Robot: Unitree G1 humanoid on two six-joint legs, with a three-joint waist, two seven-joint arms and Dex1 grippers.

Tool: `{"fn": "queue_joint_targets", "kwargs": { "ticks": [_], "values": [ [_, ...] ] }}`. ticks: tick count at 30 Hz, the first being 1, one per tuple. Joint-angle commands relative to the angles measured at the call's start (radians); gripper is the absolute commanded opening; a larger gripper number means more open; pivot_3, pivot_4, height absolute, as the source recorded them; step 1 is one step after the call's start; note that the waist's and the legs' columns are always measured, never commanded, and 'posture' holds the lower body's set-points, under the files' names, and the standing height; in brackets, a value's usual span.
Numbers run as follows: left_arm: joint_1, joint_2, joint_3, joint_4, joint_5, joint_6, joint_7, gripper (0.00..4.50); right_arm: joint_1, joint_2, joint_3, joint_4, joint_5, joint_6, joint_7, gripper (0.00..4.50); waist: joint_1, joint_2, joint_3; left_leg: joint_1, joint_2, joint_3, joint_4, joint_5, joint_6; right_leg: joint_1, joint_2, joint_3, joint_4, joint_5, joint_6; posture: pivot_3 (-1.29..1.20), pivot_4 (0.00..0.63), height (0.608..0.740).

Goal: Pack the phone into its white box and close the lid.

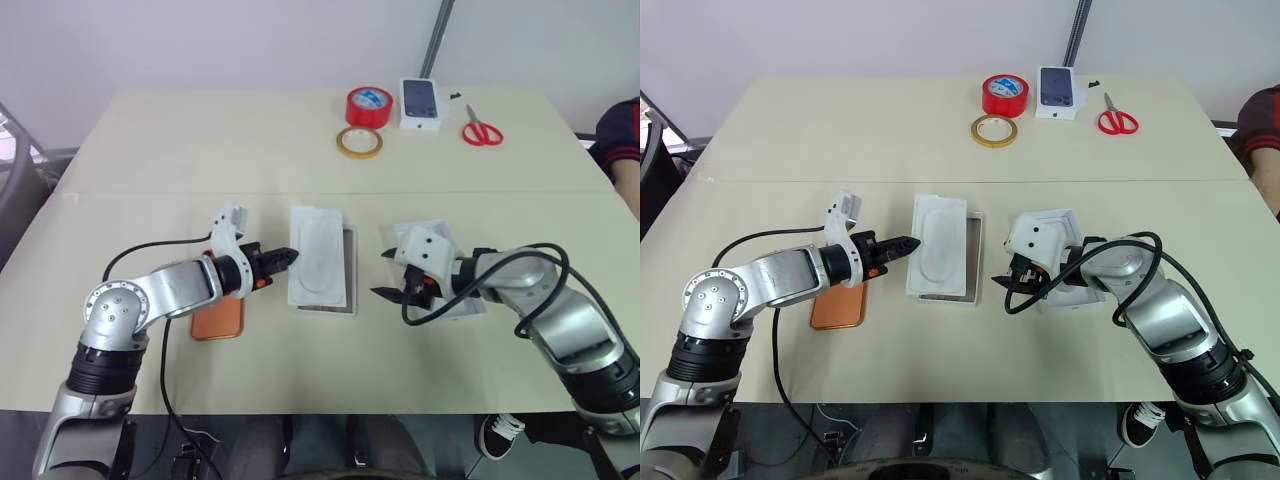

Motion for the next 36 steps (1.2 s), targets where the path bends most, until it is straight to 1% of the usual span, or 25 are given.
{"fn": "queue_joint_targets", "kwargs": {
  "ticks": [1, 3, 8, 9, 10, 13, 15, 16, 18, 19, 21, 23, 26, 28, 32, 33, 36],
  "values": [
    [-0.024, -0.01, -0.007, -0.013, 0.009, 0.005, -0.024, 0.3, -0.003, -0.003, -0.039, -0.032, 0.005, -0.011, -0.017, 3.55, 0.004, 0.0, 0.0, 0.0, 0.0, 0.0, 0.0, 0.0, 0.0, 0.0, 0.0, 0.0, 0.0, 0.0, 0.0, 0.0, 0.15, 0.74],
    [-0.029, -0.016, -0.012, -0.012, 0.018, 0.005, -0.031, 0.87, -0.004, 0.0, -0.035, -0.031, 0.004, -0.01, -0.026, 3.57, 0.003, 0.0, 0.0, 0.0, 0.0, 0.0, 0.0, 0.0, 0.0, 0.0, 0.0, 0.0, 0.0, 0.0, 0.0, 0.0, 0.15, 0.74],
    [-0.031, -0.022, -0.006, -0.008, 0.039, 0.008, -0.045, 3.4, -0.025, 0.012, -0.028, -0.013, -0.004, -0.023, -0.045, 3.57, 0.001, 0.0, 0.0, 0.0, 0.0, 0.0, 0.0, 0.0, 0.0, 0.0, 0.0, 0.0, 0.0, 0.0, 0.0, 0.0, 0.15, 0.74],
    [-0.029, -0.019, 0.001, -0.007, 0.042, 0.007, -0.049, 3.84, -0.034, 0.017, -0.027, -0.006, -0.006, -0.024, -0.052, 3.57, 0.001, 0.0, 0.0, 0.0, 0.0, 0.0, 0.0, 0.0, 0.0, 0.0, 0.0, 0.0, 0.0, 0.0, 0.0, 0.0, 0.15, 0.74],
    [-0.026, -0.013, 0.012, -0.006, 0.047, 0.005, -0.055, 3.84, -0.045, 0.025, -0.027, 0.002, -0.007, -0.021, -0.06, 3.57, 0.0, 0.0, 0.0, 0.0, 0.0, 0.0, 0.0, 0.0, 0.0, 0.0, 0.0, 0.0, 0.0, 0.0, 0.0, 0.0, 0.15, 0.74],
    [-0.021, 0.015, 0.059, 0.001, 0.069, -0.004, -0.081, 3.91, -0.089, 0.071, -0.026, 0.017, 0.003, 0.021, -0.094, 2.72, -0.003, 0.0, 0.0, 0.0, 0.0, 0.0, 0.0, 0.0, 0.0, 0.0, 0.001, 0.0, 0.0, 0.0, 0.0, 0.0, 0.15, 0.74],
    [-0.019, 0.033, 0.09, 0.009, 0.104, -0.016, -0.109, 3.91, -0.115, 0.103, -0.016, 0.015, 0.012, 0.053, -0.111, 1.69, -0.002, 0.0, 0.0, 0.0, 0.0, 0.0, 0.0, 0.0, 0.0, -0.001, 0.001, 0.0, 0.0, 0.0, 0.0, 0.0, 0.15, 0.74],
    [-0.015, 0.057, 0.101, 0.008, 0.165, -0.019, -0.147, 3.91, -0.132, 0.134, -0.006, 0.014, 0.019, 0.079, -0.126, 1.18, -0.002, 0.0, 0.0, 0.0, 0.0, 0.0, -0.001, 0.0, 0.0, -0.001, 0.001, 0.0, 0.0, 0.0, 0.0, 0.0, 0.15, 0.74],
    [-0.002, 0.127, 0.091, -0.018, 0.335, -0.03, -0.264, 3.91, -0.16, 0.19, 0.022, 0.016, 0.02, 0.119, -0.153, 0.13, -0.004, 0.0, 0.0, 0.0, 0.0, 0.0, -0.001, 0.0, -0.001, -0.001, 0.001, 0.0, 0.0, 0.0, 0.0, 0.0, 0.15, 0.74],
    [0.013, 0.169, 0.076, -0.036, 0.43, -0.046, -0.336, 3.91, -0.172, 0.214, 0.045, 0.024, 0.01, 0.129, -0.165, 0.05, -0.005, 0.0, 0.0, 0.0, 0.0, 0.0, -0.001, 0.0, -0.001, -0.001, 0.001, 0.0, 0.0, 0.0, 0.0, 0.0, 0.15, 0.74],
    [0.05, 0.227, 0.063, -0.054, 0.575, -0.09, -0.461, 3.91, -0.198, 0.258, 0.088, 0.057, -0.017, 0.138, -0.194, 0.05, -0.005, 0.0, 0.0, 0.0, 0.0, 0.0, -0.002, 0.001, -0.001, -0.002, 0.001, 0.0, 0.0, 0.0, 0.0, 0.0, 0.15, 0.74],
    [0.083, 0.252, 0.088, -0.044, 0.657, -0.126, -0.547, 3.91, -0.225, 0.303, 0.124, 0.106, -0.043, 0.14, -0.227, 0.05, -0.002, 0.001, 0.001, 0.0, 0.0, 0.001, -0.003, 0.001, -0.002, -0.002, 0.001, 0.0, 0.0, 0.0, 0.0, 0.0, 0.15, 0.74],
    [0.122, 0.277, 0.129, -0.021, 0.754, -0.155, -0.626, 3.91, -0.253, 0.357, 0.191, 0.189, -0.088, 0.13, -0.26, 0.05, 0.0, 0.0, 0.001, 0.0, -0.001, 0.001, -0.003, 0.001, -0.002, -0.003, 0.0, 0.0, 0.0, 0.0, 0.0, 0.0, 0.15, 0.74],
    [0.148, 0.29, 0.152, -0.025, 0.806, -0.164, -0.669, 3.91, -0.267, 0.382, 0.237, 0.244, -0.117, 0.126, -0.271, 0.05, -0.002, 0.0, 0.001, 0.0, -0.001, 0.001, -0.003, 0.001, -0.002, -0.003, 0.0, 0.0, 0.0, 0.0, 0.0, 0.0, 0.15, 0.74],
    [0.214, 0.298, 0.211, -0.044, 0.867, -0.158, -0.726, 3.91, -0.28, 0.373, 0.333, 0.292, -0.179, 0.105, -0.245, 0.05, -0.006, 0.0, 0.001, 0.0, 0.0, 0.001, -0.005, 0.001, -0.001, -0.004, 0.0, 0.001, 0.0, 0.0, 0.0, 0.0, 0.15, 0.74],
    [0.232, 0.296, 0.231, -0.047, 0.877, -0.151, -0.73, 3.91, -0.279, 0.366, 0.348, 0.29, -0.186, 0.104, -0.23, 0.05, -0.006, 0.0, 0.001, 0.0, 0.0, 0.001, -0.005, -0.002, 0.003, -0.005, -0.001, 0.001, 0.0, 0.0, 0.0, 0.0, 0.15, 0.74],
    [0.265, 0.283, 0.283, -0.052, 0.884, -0.125, -0.726, 3.91, -0.273, 0.354, 0.361, 0.279, -0.203, 0.076, -0.208, 0.05, -0.008, 0.0, 0.001, 0.0, 0.0, 0.001, -0.006, -0.002, 0.004, -0.005, -0.001, 0.001, 0.0, 0.0, 0.0, 0.0, 0.15, 0.74]
  ]
}}
